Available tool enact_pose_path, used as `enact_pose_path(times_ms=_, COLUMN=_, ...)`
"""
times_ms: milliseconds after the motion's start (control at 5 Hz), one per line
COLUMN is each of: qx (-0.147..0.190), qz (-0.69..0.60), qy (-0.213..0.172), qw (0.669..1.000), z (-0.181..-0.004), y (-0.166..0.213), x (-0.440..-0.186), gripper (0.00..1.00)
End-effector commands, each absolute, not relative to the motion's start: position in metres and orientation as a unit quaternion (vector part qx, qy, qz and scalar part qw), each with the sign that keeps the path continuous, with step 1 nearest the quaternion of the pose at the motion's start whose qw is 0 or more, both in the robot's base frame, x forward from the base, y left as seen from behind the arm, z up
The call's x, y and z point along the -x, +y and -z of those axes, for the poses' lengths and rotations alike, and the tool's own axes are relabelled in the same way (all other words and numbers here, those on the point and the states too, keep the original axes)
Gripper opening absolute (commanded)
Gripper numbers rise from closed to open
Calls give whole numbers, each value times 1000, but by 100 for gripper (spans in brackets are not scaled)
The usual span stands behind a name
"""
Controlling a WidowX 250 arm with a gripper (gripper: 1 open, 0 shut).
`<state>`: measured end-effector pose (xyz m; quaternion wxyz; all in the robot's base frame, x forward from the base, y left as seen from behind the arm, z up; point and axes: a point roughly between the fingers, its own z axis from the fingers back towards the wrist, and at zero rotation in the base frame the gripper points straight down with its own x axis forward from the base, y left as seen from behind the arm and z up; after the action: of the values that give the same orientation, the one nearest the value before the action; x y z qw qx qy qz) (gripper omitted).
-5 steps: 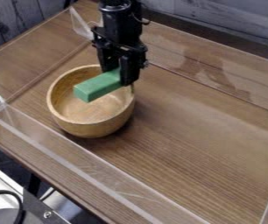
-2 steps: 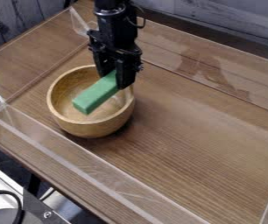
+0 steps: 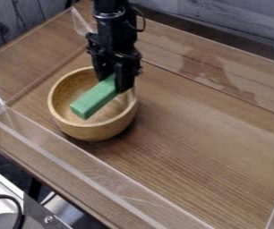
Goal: Put the green block in the brown bowl
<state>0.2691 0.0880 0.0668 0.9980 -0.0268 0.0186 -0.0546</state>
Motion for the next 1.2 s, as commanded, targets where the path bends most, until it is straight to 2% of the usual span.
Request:
enact_pose_path(times_ms=0, qx=20, qz=48, qy=1, qw=999, z=-78, y=93, x=-272, gripper=0)
enact_pose_path(times_ms=1000, qx=21, qz=39, qy=0, qw=999, z=-78, y=94, x=-271, gripper=0)
